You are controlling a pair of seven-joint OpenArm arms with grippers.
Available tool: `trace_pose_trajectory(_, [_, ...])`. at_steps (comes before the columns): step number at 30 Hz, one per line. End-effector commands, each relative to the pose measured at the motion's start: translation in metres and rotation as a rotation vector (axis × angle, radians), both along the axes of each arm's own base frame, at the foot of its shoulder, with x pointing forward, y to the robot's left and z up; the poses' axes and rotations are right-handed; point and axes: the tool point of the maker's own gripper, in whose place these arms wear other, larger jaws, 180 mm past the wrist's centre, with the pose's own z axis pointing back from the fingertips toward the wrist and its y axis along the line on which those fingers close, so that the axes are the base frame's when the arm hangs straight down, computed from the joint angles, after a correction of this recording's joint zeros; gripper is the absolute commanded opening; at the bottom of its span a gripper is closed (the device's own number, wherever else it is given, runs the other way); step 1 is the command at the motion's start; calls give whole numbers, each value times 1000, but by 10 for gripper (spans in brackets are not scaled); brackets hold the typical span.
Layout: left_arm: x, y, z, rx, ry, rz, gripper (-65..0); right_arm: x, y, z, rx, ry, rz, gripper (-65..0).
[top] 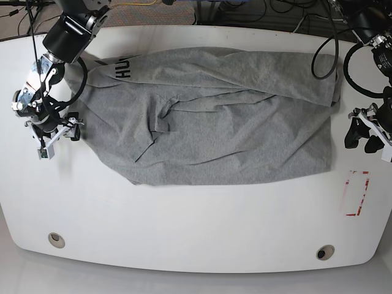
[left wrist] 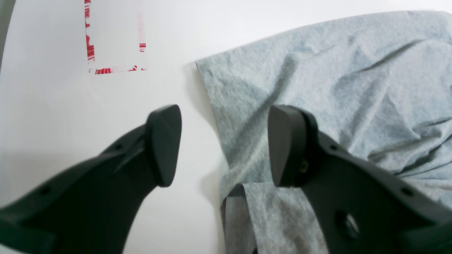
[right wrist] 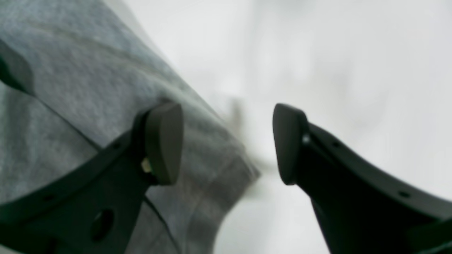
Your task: Fold the T-shirt properly
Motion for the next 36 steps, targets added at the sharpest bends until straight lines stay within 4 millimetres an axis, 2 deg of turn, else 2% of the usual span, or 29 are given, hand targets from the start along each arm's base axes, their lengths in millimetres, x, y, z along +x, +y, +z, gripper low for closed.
trace_pose_trajectory(1, [10,2,22,14,-70,-10,-285,13,-8,7,19,-41,-15,-263])
trace_pose_trajectory(8, [12,3,25,14,-79,-7,-285,15,-2,-12,86,-48,-27,-263])
trace_pose_trajectory(12, [14,4,28,16,-89,-5,-285,14,2,-15,96,-41,-25,-263])
trace_pose_trajectory(15, [15,5,29,22,-89,-2,-285,13,14,-22,118,-23,-17,-263])
trace_pose_trajectory(20, [14,19,22,100,-47,42,-282,5,28,-31,121,19,11,-263])
trace_pose_trajectory(25, [22,32,28,162,-44,88,-281,2,48,-32,114,15,53,-266])
trace_pose_trajectory(29, [26,38,17,156,-13,118,-281,3,50,-27,102,1,57,-273])
trace_pose_trajectory(32, [35,45,12,132,5,149,-279,3,51,-28,107,0,57,-317])
trace_pose_trajectory(36, [46,56,4,120,34,191,-279,3,51,-28,104,1,57,-458])
